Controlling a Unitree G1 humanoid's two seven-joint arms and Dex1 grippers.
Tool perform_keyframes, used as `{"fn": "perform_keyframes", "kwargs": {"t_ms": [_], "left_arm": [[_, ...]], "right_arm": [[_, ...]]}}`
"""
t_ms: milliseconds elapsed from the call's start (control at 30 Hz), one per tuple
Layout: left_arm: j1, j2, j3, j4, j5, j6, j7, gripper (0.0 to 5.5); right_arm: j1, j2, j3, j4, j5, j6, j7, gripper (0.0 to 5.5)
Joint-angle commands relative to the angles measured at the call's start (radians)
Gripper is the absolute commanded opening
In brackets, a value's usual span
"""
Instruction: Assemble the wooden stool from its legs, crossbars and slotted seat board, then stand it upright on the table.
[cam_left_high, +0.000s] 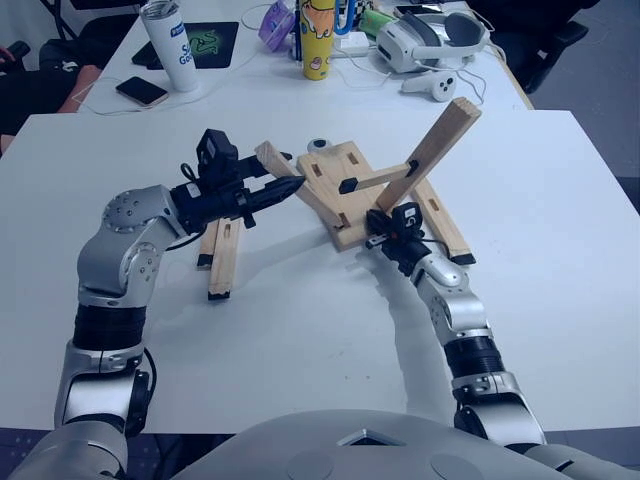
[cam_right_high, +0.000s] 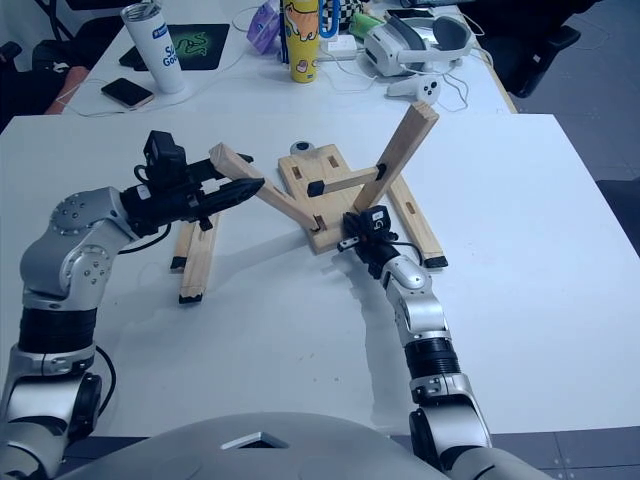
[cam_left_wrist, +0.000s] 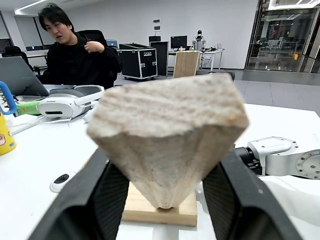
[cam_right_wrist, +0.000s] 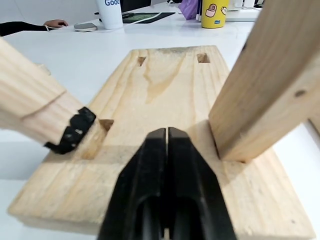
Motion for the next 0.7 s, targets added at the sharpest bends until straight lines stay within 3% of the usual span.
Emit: {"fn": "perform_keyframes", "kwargs": {"t_ms": [33,367,700], "left_arm": [[-0.005,-0.008,-0.023,0.008,0.030,-0.010,0.004,2.02],[-0.070,0.035,-0.107,0.007,0.130,0.034,0.012,2.02],[-0.161,-0.016,-0.191,0.097,0.183,0.090,0.050,2.02]], "right_arm": [[0.057,-0.008,0.043,0.063,-0.031,0.076,0.016,0.00],[0.076,-0.012,0.069,0.046,-0.039,0.115,0.014,0.00],[0.087,-0.020,0.104,0.062,-0.034,0.161,0.039,0.00]]}}
